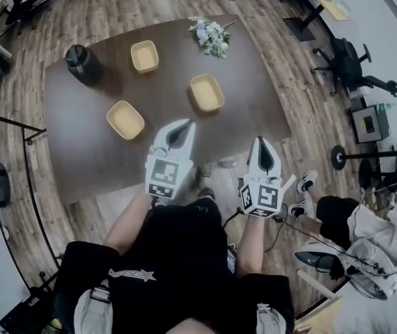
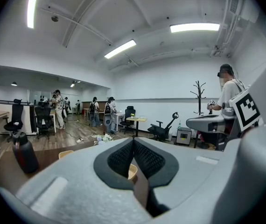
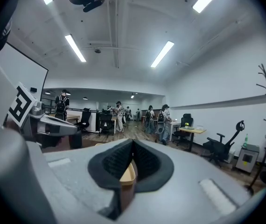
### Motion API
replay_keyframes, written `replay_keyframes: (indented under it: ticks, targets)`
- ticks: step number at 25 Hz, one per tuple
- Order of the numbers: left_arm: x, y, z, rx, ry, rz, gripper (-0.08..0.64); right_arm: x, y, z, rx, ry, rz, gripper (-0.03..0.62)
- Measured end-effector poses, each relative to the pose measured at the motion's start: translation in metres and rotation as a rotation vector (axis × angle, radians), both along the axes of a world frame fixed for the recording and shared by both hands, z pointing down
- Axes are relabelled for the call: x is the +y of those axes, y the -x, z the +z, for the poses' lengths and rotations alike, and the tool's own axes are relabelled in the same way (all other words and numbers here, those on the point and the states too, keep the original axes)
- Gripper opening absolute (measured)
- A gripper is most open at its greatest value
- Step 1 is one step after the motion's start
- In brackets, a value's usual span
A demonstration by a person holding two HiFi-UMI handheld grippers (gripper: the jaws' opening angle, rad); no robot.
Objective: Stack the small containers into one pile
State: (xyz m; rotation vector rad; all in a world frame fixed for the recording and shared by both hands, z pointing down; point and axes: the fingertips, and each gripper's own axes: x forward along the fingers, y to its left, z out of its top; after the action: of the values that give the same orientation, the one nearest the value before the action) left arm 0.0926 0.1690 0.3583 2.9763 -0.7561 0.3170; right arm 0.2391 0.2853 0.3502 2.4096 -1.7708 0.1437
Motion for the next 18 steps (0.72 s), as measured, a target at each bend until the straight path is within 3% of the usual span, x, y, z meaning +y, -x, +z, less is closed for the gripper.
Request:
replay_keyframes:
  ticks: [5,10,18]
  targets:
    - [-0.053,-0.029,0.014,-0.012,0.024,-0.065,0.011,-0.067,-0.032,0.014,-0.016,0.025,-0.079,0.005]
    - [-0.084,-0.065,0.039,-0.029,0.096,-0.190,0.011,-0.123,-0.071,0.034,-0.048,0.069,-0.225,0.005]
    - [-0.121,-0.078,0.094,-0.092,0.221,-0.371,0.011,-0.189,-0.087,0.096,-0.129,0.196,-0.409,0.005]
